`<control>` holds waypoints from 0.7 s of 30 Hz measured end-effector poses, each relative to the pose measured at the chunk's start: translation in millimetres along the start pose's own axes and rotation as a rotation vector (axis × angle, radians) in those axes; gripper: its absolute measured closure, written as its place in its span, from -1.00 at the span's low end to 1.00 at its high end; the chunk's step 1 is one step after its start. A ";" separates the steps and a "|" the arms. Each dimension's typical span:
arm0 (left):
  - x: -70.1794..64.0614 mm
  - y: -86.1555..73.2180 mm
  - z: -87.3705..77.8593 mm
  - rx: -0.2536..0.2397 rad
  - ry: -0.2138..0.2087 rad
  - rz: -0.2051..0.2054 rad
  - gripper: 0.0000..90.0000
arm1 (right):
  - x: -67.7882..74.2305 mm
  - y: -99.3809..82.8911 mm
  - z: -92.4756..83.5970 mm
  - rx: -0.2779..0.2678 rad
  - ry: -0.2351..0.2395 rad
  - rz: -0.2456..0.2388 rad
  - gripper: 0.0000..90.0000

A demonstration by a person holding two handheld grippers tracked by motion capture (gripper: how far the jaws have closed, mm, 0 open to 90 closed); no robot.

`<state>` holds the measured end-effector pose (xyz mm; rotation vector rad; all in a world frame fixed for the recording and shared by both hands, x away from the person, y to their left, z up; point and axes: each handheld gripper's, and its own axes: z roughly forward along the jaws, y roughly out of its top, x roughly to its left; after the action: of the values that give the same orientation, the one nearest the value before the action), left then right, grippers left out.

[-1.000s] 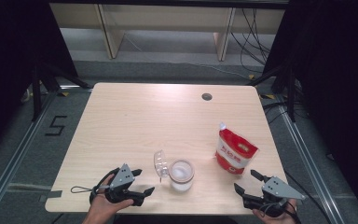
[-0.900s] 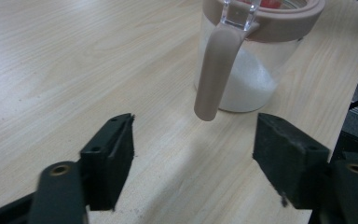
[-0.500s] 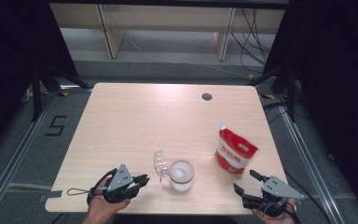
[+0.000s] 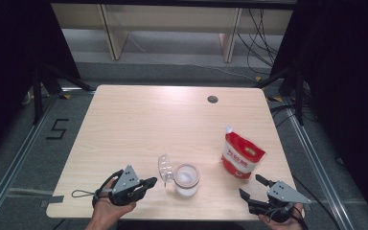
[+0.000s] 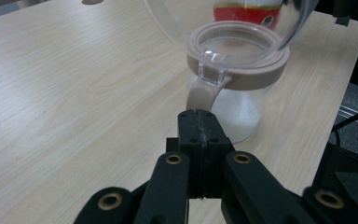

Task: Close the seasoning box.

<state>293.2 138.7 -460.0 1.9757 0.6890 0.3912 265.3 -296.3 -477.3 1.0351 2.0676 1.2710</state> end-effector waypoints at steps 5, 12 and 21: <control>-4.6 7.1 0.0 -0.004 -0.009 0.011 0.98 | 0.8 0.0 -0.1 0.006 0.001 0.009 -0.46; -6.2 14.8 0.1 -0.005 -0.020 0.025 0.98 | 0.7 -0.2 0.7 0.005 0.003 0.003 -0.46; -9.7 21.3 2.3 -0.009 -0.042 0.040 0.98 | 0.3 -0.3 2.2 0.000 0.015 -0.010 -0.46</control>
<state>293.3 123.3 -442.3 1.9860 0.6201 0.3752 266.6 -295.0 -478.6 1.0165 2.0815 1.2779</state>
